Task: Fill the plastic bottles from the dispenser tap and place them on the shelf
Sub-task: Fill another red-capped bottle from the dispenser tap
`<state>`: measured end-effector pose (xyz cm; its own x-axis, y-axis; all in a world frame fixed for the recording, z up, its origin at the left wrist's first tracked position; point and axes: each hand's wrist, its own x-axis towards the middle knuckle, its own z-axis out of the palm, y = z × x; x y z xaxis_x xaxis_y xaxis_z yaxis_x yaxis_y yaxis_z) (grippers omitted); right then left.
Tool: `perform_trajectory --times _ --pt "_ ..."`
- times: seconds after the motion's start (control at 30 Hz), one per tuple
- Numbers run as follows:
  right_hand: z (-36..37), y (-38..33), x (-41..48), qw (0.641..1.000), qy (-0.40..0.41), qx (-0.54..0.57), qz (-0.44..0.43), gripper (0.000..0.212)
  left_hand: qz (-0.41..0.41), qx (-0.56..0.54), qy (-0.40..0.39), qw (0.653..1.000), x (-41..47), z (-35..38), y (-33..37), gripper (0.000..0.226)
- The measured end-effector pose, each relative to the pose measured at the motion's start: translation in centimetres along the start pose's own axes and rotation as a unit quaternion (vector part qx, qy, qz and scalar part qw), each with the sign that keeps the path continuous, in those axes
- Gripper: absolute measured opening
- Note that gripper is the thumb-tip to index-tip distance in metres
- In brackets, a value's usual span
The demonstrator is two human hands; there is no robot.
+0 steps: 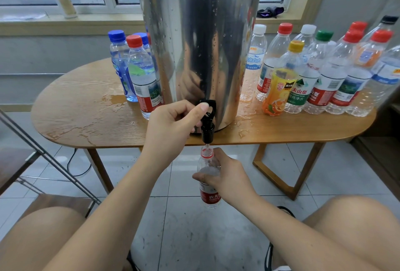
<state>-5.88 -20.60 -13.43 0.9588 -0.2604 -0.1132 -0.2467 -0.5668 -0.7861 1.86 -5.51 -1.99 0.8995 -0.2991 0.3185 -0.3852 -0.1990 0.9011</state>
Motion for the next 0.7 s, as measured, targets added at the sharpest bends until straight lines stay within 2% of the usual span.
perform_trajectory --times 0.2,0.7 --pt "0.04 0.18 0.04 1.0 0.004 0.004 0.004 0.061 -0.002 -0.004 0.0 1.0 -0.01 0.01 -0.08 0.038" --pt "0.0 -0.04 -0.08 1.0 -0.001 0.011 0.004 0.068 -0.002 -0.002 0.002 1.0 -0.08 0.03 0.11 0.038"
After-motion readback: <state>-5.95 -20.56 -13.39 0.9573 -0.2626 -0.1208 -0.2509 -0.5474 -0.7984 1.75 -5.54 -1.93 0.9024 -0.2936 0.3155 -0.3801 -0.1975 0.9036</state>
